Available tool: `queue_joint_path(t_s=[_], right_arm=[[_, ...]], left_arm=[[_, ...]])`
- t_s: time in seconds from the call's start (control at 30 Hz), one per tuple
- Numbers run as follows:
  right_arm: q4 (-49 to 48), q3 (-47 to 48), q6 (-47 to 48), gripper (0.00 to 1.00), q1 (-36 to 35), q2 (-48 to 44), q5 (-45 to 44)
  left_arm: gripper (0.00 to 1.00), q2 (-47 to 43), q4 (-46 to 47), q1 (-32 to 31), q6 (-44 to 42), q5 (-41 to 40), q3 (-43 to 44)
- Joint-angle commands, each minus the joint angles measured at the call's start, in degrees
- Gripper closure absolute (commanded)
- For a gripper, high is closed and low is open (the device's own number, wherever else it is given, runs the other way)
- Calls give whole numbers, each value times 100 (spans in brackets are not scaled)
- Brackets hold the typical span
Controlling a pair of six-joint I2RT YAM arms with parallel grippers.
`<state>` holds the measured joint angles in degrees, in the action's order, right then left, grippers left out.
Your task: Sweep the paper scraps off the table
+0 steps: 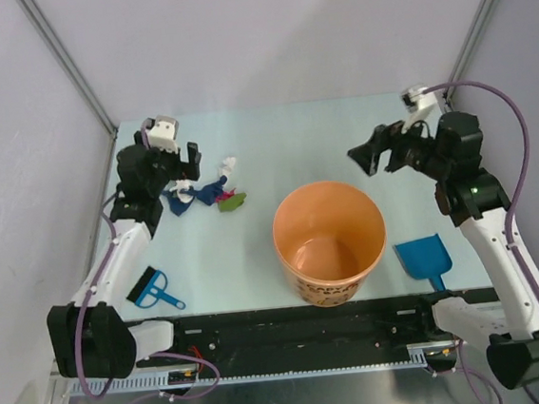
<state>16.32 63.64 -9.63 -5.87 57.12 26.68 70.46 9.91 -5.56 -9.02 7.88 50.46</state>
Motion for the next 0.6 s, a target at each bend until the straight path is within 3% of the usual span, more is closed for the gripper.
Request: queue_joint_path(t_s=[0.0,0.23,0.33,0.4,0.53,0.57], right_arm=[[2752,789,1322,11,-1099,-26,-671],[3949,852,1350,14,-1944,18,-2305],[4020,843,1367,18,-2067,-26,-2378],[3985,852,1385,23,-2146,-78,-2316],[3906,843,1367,49,-2313,-53,-2123],[3914,852,1341,51,-2348,-26,-2158]], left_arm=[[0,-383,-2615,3,-609,1337,965],[0,-673,-4540,-190,-1251,1979,1695],[0,-778,-5331,-593,-1523,2103,1854],[1,-866,-5754,-814,-1621,2104,1863],[1,-1042,-6123,-1113,-1708,2042,1775],[1,-1086,-6168,-1122,-1709,1903,1722]])
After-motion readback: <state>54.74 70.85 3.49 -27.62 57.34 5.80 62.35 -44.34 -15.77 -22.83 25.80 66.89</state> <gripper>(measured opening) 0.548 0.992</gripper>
